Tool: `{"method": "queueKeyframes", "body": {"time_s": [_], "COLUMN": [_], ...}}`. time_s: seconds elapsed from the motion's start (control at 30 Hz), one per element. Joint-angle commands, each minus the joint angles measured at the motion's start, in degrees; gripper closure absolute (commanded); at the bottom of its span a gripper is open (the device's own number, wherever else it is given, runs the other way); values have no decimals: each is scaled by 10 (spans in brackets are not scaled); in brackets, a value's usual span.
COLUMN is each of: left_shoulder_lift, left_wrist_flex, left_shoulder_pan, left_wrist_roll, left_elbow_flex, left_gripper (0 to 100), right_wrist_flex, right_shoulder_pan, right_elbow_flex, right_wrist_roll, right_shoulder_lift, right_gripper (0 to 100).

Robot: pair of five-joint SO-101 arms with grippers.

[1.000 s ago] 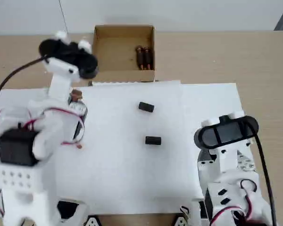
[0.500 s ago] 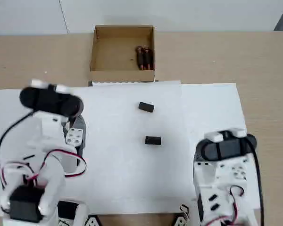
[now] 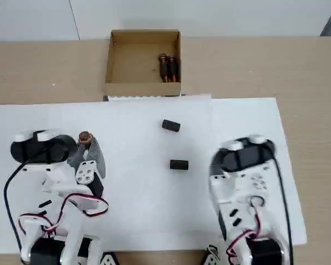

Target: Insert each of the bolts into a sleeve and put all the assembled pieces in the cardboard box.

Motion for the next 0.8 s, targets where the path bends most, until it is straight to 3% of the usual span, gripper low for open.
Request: {"method": "queueKeyframes", "body": {"time_s": [0.0, 0.2, 0.43, 0.6, 0.77], "left_shoulder_lift": [-38, -78, -76, -76, -76], "left_wrist_flex": [-25, -27, -69, -101, -157], "left_shoulder_pan": [5, 5, 50, 116, 129], "left_wrist_roll": [4, 8, 106, 143, 142], "left_elbow_flex": [20, 58, 60, 68, 106], "left_gripper": [995, 995, 995, 995, 995], "right_wrist_flex": [-73, -190, -273, -319, -326], "right_shoulder_pan": [-57, -140, -247, -285, -299], "right_elbow_flex": [37, 113, 164, 185, 191], "right_wrist_roll": [-5, -5, -5, -2, -1], "right_shoulder_lift": [-5, -5, -5, -5, -5], "right_gripper": [995, 995, 995, 995, 995]}}
